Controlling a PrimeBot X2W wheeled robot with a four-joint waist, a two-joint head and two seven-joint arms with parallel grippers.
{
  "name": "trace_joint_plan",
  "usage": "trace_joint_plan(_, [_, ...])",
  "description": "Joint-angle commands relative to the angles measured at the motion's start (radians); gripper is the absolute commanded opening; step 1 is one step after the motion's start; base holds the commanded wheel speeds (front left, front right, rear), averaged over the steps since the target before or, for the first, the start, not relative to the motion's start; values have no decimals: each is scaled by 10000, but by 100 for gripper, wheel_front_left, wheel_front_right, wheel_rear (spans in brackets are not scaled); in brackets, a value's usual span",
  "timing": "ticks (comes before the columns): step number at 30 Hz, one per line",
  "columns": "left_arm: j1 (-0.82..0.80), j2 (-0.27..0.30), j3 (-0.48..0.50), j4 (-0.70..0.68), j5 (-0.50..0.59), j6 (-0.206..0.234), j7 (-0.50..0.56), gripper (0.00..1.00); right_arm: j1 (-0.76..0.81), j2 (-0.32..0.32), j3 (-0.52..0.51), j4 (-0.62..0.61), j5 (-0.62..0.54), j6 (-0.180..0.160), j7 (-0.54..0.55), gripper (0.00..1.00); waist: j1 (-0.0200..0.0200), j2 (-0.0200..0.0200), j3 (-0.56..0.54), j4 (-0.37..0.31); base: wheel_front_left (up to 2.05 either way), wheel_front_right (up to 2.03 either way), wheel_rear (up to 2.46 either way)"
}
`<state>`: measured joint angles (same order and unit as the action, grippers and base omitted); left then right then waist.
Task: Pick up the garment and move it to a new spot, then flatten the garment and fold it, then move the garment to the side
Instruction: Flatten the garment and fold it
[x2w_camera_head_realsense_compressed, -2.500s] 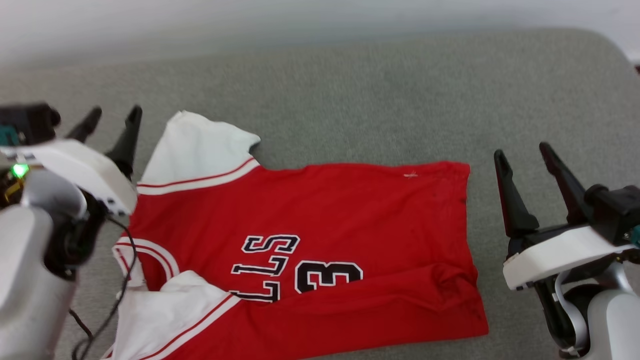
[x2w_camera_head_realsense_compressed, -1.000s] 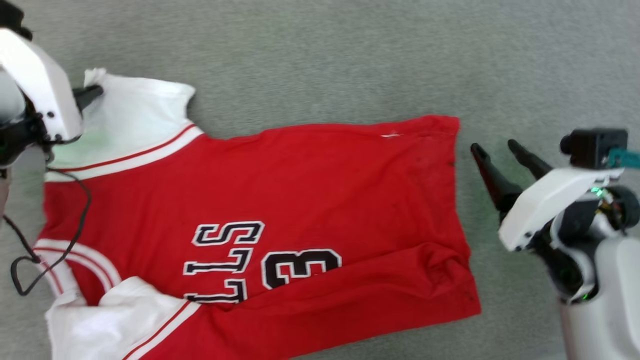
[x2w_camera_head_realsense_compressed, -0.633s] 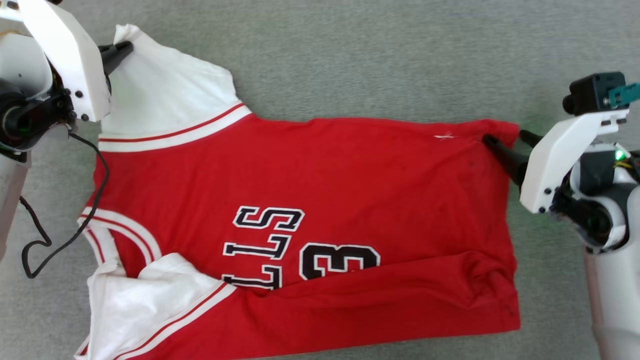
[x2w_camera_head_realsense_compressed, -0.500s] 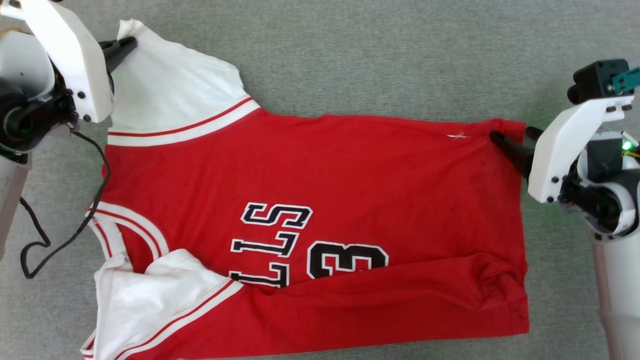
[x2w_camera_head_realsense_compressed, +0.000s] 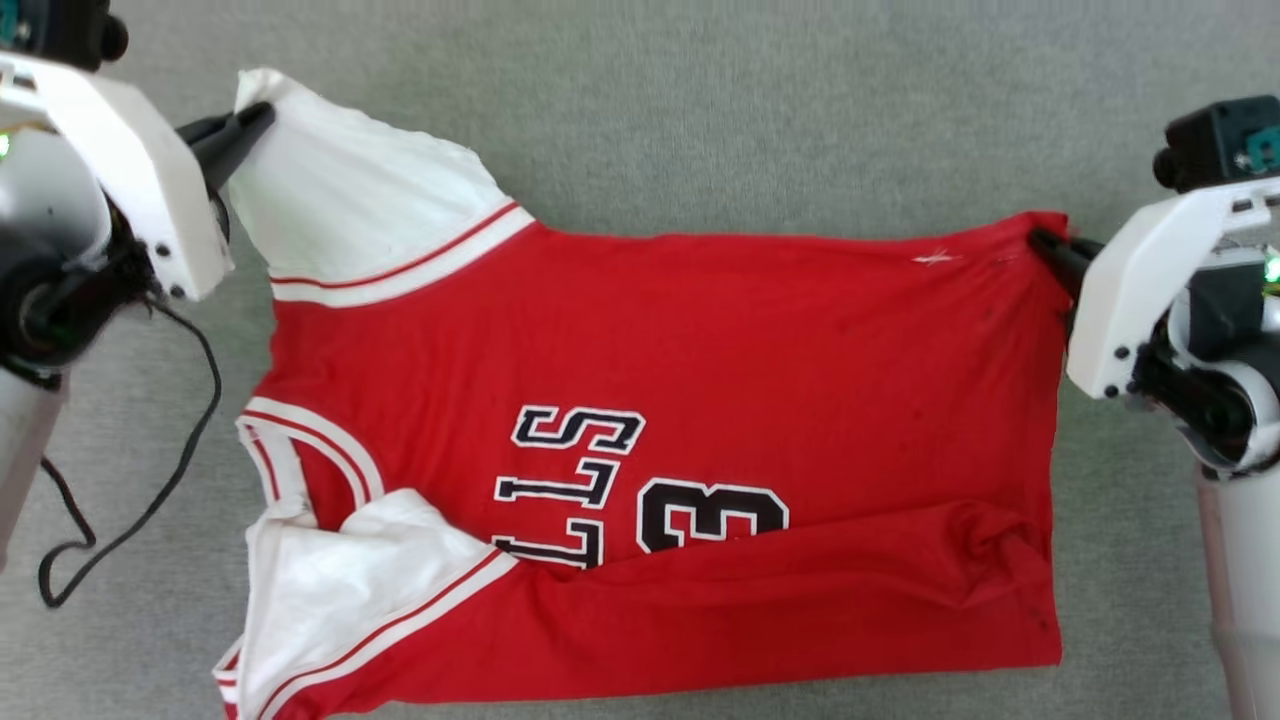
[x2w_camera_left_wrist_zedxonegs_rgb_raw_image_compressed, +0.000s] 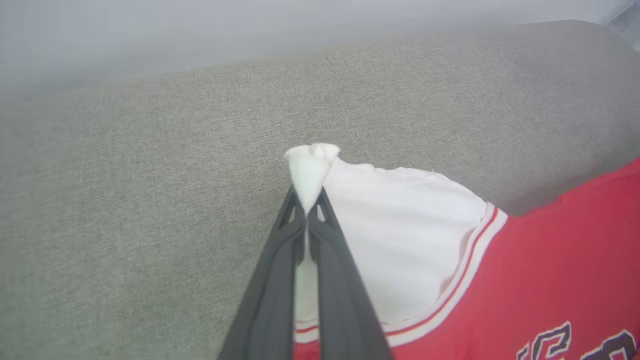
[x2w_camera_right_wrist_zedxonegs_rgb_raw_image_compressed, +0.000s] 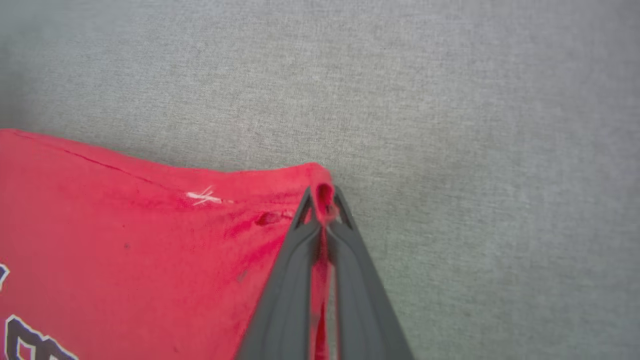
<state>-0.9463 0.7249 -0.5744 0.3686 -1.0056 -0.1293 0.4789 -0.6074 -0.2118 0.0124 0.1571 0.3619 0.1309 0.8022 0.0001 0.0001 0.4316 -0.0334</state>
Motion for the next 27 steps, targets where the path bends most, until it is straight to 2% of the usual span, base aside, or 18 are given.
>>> trace_joint_plan(1, [355,35,31,-85,-27,-21,-231,0,303,-69,-74,-108,-16,-4,-130,0,-1,-1,-481,126,0,0,0])
trace_joint_plan(4, [1026,205,130,-336,-72,34,-766,0,777,-108,-191,-389,18,-4,-328,0,-1,-1,-1039,249,0,0,0])
trace_joint_plan(9, [2684,420,361,-984,-383,391,-1610,0,1966,-30,-326,-794,120,-4,-494,0,-1,-1,-1929,466,0,0,0])
trace_joint_plan(15, [5221,551,592,-1790,-1000,1153,-2491,0,3512,94,-364,-1011,376,-4,-773,0,-1,-1,-2703,631,0,0,0])
trace_joint_plan(17, [5643,523,610,-1877,-1126,1265,-2617,0,3746,126,-393,-988,445,-4,-838,0,-1,-1,-2782,651,0,0,0])
trace_joint_plan(19, [6739,321,506,-2000,-1473,1506,-2813,0,4445,215,-456,-863,505,-4,-1108,0,-1,-1,-2931,726,0,0,0])
trace_joint_plan(22, [7260,150,336,-1871,-1630,1560,-2794,0,4845,278,-449,-721,490,-4,-1315,0,-1,-1,-2994,756,0,0,0])
trace_joint_plan(23, [7420,32,275,-1779,-1694,1561,-2824,0,5048,334,-416,-626,515,-4,-1402,5,-1,-1,-3039,767,0,0,0])
trace_joint_plan(24, [7570,-70,159,-1659,-1736,1564,-2767,0,5208,361,-375,-541,511,-4,-1538,16,-1,-1,-3083,772,0,0,0])
trace_joint_plan(25, [7711,-199,84,-1522,-1811,1532,-2729,2,5356,411,-309,-401,552,-4,-1628,47,-1,-1,-3132,764,0,0,0])
trace_joint_plan(26, [7809,-344,3,-1371,-1869,1521,-2700,24,5526,507,-308,-243,629,-4,-1730,84,-1,-1,-3190,752,0,0,0])
trace_joint_plan(27, [7875,-483,-52,-1250,-1956,1495,-2680,88,5629,509,-273,-109,620,-4,-1891,100,-1,-1,-3233,737,0,0,0])
